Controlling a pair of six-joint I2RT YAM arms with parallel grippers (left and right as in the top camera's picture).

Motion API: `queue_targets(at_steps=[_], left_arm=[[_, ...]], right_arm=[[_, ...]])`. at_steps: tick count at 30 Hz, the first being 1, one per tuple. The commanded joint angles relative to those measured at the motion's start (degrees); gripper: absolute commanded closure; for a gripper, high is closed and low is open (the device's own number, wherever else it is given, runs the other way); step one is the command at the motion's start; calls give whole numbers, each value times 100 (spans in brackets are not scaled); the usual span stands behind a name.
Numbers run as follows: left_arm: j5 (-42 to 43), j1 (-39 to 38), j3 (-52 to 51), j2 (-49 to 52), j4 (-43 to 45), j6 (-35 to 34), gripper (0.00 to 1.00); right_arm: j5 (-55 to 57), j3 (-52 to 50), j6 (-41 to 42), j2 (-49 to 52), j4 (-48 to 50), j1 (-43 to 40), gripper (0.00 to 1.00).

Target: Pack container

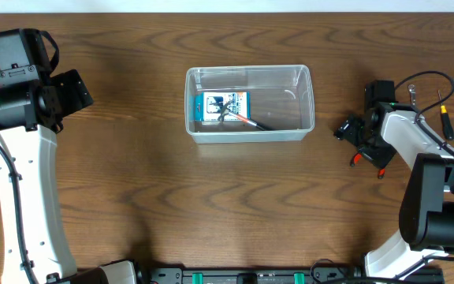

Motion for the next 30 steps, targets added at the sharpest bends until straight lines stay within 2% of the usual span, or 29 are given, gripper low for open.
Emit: queue_targets(at_steps=[1, 30], left_arm=[[-90, 24, 11, 11, 4, 94, 2], [-90, 24, 11, 11, 4, 94, 2]], right_arm=[[9, 109, 81, 50, -2, 22, 1], [133, 103, 341, 50, -245, 22, 1]])
